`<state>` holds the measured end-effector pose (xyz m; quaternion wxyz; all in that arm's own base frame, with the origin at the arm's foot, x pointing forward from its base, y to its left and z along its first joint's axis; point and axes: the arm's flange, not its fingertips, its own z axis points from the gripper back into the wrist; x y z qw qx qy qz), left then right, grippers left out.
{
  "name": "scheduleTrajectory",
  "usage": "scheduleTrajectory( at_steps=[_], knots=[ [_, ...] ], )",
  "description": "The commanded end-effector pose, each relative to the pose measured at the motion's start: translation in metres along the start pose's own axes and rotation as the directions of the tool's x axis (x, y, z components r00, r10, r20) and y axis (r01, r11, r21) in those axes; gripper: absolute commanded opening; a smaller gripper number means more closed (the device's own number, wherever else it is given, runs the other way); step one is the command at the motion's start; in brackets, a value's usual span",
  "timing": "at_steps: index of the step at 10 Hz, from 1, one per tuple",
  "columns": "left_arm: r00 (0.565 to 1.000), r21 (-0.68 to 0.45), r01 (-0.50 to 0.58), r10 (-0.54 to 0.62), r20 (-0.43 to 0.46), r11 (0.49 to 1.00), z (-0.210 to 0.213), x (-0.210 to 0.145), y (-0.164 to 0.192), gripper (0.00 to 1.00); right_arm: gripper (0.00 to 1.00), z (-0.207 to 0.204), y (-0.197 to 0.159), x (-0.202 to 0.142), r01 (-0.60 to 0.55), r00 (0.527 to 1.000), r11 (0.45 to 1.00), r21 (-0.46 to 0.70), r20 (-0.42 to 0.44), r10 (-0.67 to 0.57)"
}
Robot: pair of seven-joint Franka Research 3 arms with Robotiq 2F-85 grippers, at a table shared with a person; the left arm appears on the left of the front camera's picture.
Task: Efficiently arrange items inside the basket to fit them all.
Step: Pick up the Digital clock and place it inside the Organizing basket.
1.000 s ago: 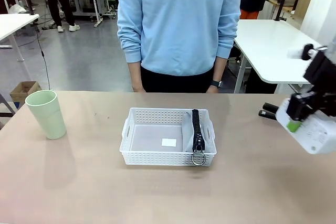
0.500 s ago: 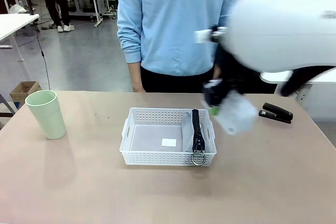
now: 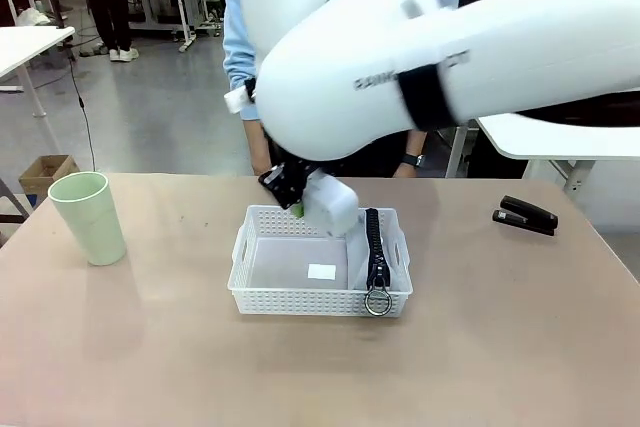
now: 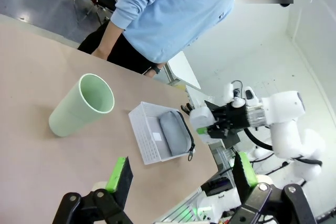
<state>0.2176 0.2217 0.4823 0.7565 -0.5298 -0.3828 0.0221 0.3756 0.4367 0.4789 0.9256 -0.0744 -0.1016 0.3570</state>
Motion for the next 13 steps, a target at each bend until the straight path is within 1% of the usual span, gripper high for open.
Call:
scheduleTrajectory(
  at_steps=[1, 2, 3, 4, 6, 8, 9, 10, 11, 12, 13],
  knots=[
    [1.000, -0.016, 0.021, -0.021, 0.012, 1.000, 0.000, 0.000, -0.002, 1.00, 0.51, -0.008, -0.001, 0.029, -0.057, 0.998, 0.998, 0.019, 0.013, 0.057],
    [1.000, -0.016, 0.021, -0.021, 0.012, 1.000, 0.000, 0.000, -0.002, 1.00, 0.51, -0.018, -0.001, 0.029, -0.097, 0.995, 0.994, 0.059, 0.043, 0.095],
    [1.000, -0.016, 0.021, -0.021, 0.012, 1.000, 0.000, 0.000, -0.002, 1.00, 0.51, -0.030, -0.002, 0.029, -0.125, 0.991, 0.990, 0.065, 0.053, 0.122],
    [1.000, -0.016, 0.021, -0.021, 0.012, 1.000, 0.000, 0.000, -0.002, 1.00, 0.51, -0.043, -0.006, 0.031, -0.143, 0.989, 0.986, 0.087, 0.043, 0.140],
    [1.000, -0.016, 0.021, -0.021, 0.012, 1.000, 0.000, 0.000, -0.002, 1.00, 0.51, -0.073, -0.016, 0.034, -0.196, 0.980, 0.976, 0.095, 0.000, 0.197],
    [1.000, -0.016, 0.021, -0.021, 0.012, 1.000, 0.000, 0.000, -0.002, 1.00, 0.51, -0.095, -0.022, 0.027, -0.237, 0.969, 0.967, 0.094, -0.050, 0.242],
    [1.000, -0.016, 0.021, -0.021, 0.012, 1.000, 0.000, 0.000, -0.002, 1.00, 0.51, -0.101, -0.023, 0.024, -0.256, 0.964, 0.962, 0.091, -0.054, 0.261],
    [1.000, -0.016, 0.021, -0.021, 0.012, 1.000, 0.000, 0.000, -0.002, 1.00, 0.51, -0.106, -0.023, 0.023, -0.262, 0.961, 0.959, 0.107, -0.057, 0.269],
    [1.000, -0.016, 0.021, -0.021, 0.012, 1.000, 0.000, 0.000, -0.002, 1.00, 0.51, -0.113, -0.021, 0.022, -0.218, 0.971, 0.971, 0.096, -0.076, 0.225],
    [1.000, -0.016, 0.021, -0.021, 0.012, 1.000, 0.000, 0.000, -0.002, 1.00, 0.51, -0.118, -0.017, 0.019, -0.211, 0.973, 0.973, 0.093, -0.079, 0.219],
    [1.000, -0.016, 0.021, -0.021, 0.012, 1.000, 0.000, 0.000, -0.002, 1.00, 0.51, -0.124, -0.014, 0.016, -0.209, 0.973, 0.970, 0.123, -0.069, 0.218]
  ],
)
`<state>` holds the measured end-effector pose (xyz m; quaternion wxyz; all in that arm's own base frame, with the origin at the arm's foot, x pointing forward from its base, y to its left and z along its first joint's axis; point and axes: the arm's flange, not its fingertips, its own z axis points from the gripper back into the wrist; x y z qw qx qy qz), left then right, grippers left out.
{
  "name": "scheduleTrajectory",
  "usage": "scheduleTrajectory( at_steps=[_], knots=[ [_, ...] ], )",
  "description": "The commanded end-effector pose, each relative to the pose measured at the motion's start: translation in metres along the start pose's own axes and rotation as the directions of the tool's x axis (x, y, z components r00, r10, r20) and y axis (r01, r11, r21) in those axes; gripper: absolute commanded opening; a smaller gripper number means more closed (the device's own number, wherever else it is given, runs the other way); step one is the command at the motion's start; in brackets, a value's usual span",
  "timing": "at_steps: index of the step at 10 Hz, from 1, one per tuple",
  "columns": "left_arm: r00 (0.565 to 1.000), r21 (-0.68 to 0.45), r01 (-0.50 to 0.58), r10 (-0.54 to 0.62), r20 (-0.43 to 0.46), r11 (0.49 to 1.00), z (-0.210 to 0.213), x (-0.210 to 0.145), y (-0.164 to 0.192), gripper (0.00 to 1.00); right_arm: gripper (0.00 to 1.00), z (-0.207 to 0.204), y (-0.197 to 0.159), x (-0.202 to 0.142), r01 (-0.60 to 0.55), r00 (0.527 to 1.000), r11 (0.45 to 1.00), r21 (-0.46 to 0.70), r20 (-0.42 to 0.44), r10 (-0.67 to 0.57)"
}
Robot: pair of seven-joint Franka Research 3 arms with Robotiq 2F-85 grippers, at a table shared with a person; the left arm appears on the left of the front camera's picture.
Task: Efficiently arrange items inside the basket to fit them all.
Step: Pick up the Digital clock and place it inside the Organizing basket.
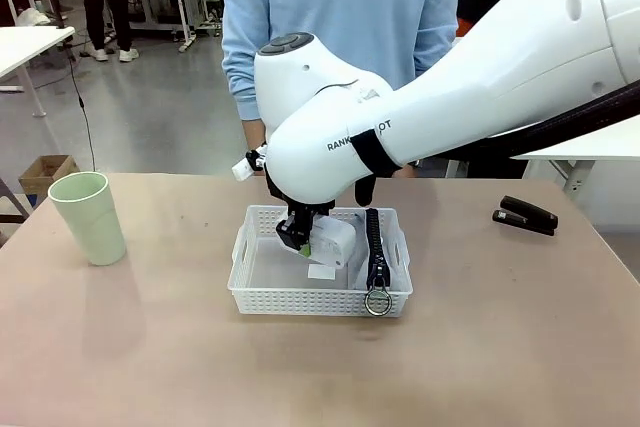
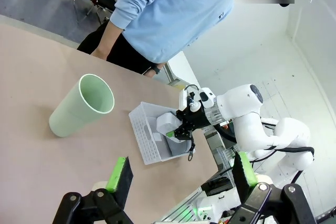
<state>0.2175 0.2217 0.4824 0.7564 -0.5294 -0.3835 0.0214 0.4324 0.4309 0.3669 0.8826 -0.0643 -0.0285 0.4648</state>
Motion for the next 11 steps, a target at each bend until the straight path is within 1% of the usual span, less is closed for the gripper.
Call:
scheduleTrajectory(
  at_steps=[1, 3, 4, 6, 8, 11],
  knots=[
    [1.000, -0.016, 0.019, -0.018, 0.012, 1.000, 0.000, 0.000, -0.002, 1.00, 0.51, -0.009, 0.006, -0.006, 0.020, 0.999, 0.998, 0.059, 0.040, -0.022],
    [1.000, -0.016, 0.019, -0.018, 0.012, 1.000, 0.000, 0.000, -0.002, 1.00, 0.51, -0.021, 0.007, -0.005, 0.040, 0.995, 0.989, 0.142, 0.087, -0.053],
    [1.000, -0.016, 0.019, -0.018, 0.012, 1.000, 0.000, 0.000, -0.002, 1.00, 0.51, -0.023, 0.006, -0.004, 0.051, 0.995, 0.987, 0.154, 0.079, -0.064],
    [1.000, -0.016, 0.019, -0.018, 0.012, 1.000, 0.000, 0.000, -0.002, 1.00, 0.51, -0.023, 0.004, -0.005, 0.067, 0.994, 0.986, 0.155, 0.080, -0.080],
    [1.000, -0.016, 0.019, -0.018, 0.012, 1.000, 0.000, 0.000, -0.002, 1.00, 0.51, -0.023, 0.004, -0.005, 0.057, 0.995, 0.985, 0.164, 0.074, -0.070],
    [1.000, -0.016, 0.019, -0.018, 0.012, 1.000, 0.000, 0.000, -0.002, 1.00, 0.51, -0.028, 0.007, -0.003, 0.049, 0.997, 0.990, 0.135, 0.055, -0.056]
  ],
)
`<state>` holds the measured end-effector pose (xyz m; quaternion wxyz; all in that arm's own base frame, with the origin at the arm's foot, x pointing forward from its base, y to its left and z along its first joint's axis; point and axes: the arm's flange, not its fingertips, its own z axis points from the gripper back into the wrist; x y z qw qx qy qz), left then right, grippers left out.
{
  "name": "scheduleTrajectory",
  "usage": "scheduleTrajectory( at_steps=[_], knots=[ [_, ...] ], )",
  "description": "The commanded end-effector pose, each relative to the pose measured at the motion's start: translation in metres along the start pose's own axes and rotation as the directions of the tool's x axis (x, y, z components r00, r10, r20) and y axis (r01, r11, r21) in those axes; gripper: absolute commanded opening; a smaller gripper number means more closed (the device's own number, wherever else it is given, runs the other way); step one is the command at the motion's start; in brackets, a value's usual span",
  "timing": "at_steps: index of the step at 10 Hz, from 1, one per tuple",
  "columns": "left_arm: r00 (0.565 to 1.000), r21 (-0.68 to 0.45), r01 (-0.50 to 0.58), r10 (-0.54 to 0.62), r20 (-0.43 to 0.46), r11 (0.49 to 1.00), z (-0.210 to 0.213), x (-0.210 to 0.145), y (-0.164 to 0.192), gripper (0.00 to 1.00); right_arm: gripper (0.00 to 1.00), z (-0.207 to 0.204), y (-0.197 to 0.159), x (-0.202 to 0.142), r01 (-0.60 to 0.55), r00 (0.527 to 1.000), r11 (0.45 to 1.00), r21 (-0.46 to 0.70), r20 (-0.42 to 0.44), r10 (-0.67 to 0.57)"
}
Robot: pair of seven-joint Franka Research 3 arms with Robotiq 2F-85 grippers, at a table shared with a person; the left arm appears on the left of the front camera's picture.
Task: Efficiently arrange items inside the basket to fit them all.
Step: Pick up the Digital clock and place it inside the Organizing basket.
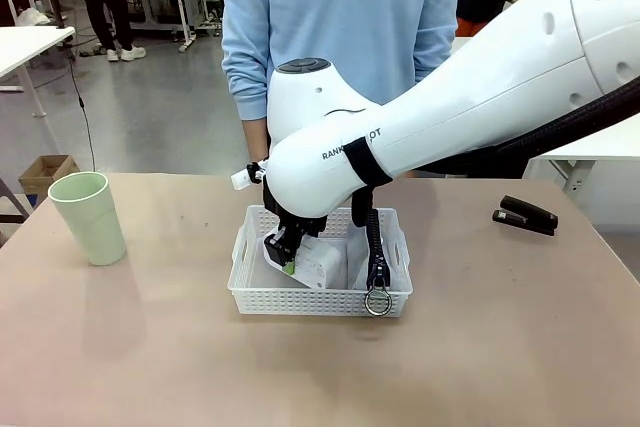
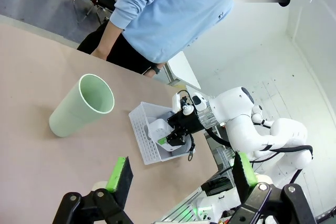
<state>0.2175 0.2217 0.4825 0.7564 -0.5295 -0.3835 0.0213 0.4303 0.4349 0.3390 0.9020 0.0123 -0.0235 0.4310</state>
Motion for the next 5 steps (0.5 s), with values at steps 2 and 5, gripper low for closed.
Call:
scheduleTrajectory(
  at_steps=[2, 5],
  knots=[
    [1.000, -0.016, 0.019, -0.018, 0.012, 1.000, -0.0002, 0.0003, -0.0020, 1.00, 1.00, -0.0025, -0.0025, -0.0054, -0.045, 0.999, 0.999, -0.004, -0.009, 0.045],
    [1.000, -0.016, 0.019, -0.018, 0.012, 1.000, -0.0002, 0.0003, -0.0020, 1.00, 1.00, -0.0022, -0.0014, -0.0055, -0.052, 0.999, 0.999, -0.013, -0.006, 0.051]
  ],
)
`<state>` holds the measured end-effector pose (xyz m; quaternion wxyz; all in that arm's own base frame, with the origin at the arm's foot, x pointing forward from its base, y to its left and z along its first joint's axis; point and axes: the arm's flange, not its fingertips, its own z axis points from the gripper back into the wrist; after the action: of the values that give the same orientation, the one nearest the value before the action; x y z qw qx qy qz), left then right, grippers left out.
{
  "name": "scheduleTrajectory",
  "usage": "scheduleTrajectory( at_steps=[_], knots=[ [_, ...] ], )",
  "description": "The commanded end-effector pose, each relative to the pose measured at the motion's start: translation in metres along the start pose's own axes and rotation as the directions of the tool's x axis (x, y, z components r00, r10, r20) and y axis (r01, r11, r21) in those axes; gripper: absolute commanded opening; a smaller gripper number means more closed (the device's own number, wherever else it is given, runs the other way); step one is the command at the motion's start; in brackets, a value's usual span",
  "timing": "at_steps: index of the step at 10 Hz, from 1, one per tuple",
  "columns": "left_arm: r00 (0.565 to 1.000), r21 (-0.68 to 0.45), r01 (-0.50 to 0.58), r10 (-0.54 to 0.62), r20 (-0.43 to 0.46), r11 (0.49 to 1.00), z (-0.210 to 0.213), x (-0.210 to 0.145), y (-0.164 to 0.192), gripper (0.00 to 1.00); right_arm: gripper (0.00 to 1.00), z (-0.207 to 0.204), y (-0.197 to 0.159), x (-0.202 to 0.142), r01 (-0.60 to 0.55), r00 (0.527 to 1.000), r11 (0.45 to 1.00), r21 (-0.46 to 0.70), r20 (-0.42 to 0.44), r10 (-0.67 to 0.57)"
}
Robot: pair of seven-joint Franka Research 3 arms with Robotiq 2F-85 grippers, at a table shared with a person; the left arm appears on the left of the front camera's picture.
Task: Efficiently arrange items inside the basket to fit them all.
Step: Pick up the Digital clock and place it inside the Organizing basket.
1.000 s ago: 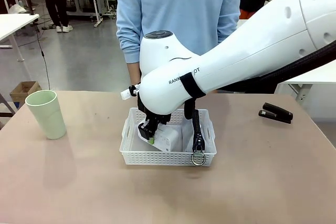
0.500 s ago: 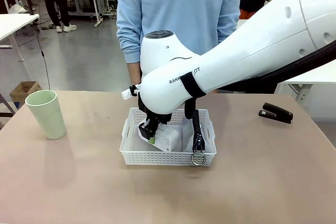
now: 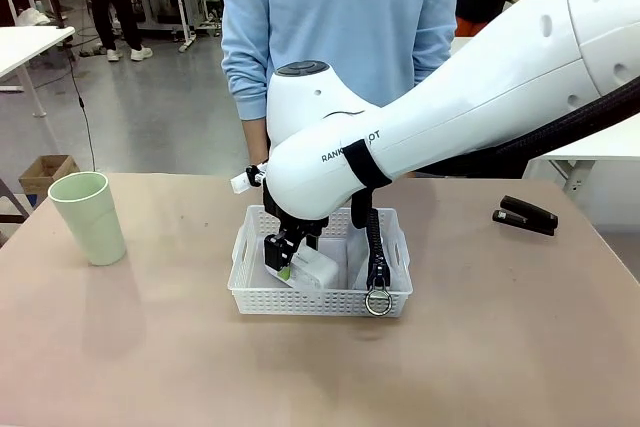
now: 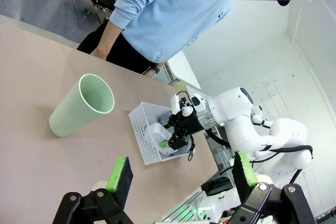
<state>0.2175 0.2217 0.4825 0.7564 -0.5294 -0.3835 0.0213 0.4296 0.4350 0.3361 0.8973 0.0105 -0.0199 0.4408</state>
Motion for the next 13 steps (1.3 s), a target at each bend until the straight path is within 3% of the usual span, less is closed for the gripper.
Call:
scheduleTrajectory(
  at_steps=[1, 4, 7, 10, 11, 13],
  knots=[
    [1.000, -0.016, 0.018, -0.018, 0.012, 1.000, 0.000, 0.000, -0.002, 1.00, 1.00, 0.001, -0.002, -0.005, -0.030, 1.000, 0.999, -0.014, 0.003, 0.030],
    [1.000, -0.016, 0.018, -0.018, 0.012, 1.000, 0.000, 0.000, -0.002, 1.00, 1.00, 0.018, -0.008, -0.009, -0.029, 0.999, 1.000, -0.007, 0.040, 0.029],
    [1.000, -0.016, 0.018, -0.018, 0.012, 1.000, 0.000, 0.000, -0.002, 1.00, 1.00, 0.106, -0.049, -0.046, 0.065, 0.990, 0.989, 0.129, 0.118, -0.080],
    [1.000, -0.016, 0.018, -0.018, 0.012, 1.000, 0.000, 0.000, -0.002, 1.00, 1.00, 0.186, -0.115, -0.130, 0.176, 0.940, 0.922, 0.344, 0.220, -0.261],
    [1.000, -0.016, 0.018, -0.018, 0.012, 1.000, 0.000, 0.000, -0.002, 1.00, 1.00, 0.197, -0.137, -0.160, 0.205, 0.919, 0.883, 0.422, 0.228, -0.323],
    [1.000, -0.016, 0.018, -0.018, 0.012, 1.000, 0.000, 0.000, -0.002, 1.00, 1.00, 0.205, -0.184, -0.244, 0.253, 0.822, 0.759, 0.599, 0.281, -0.496]
  ],
)
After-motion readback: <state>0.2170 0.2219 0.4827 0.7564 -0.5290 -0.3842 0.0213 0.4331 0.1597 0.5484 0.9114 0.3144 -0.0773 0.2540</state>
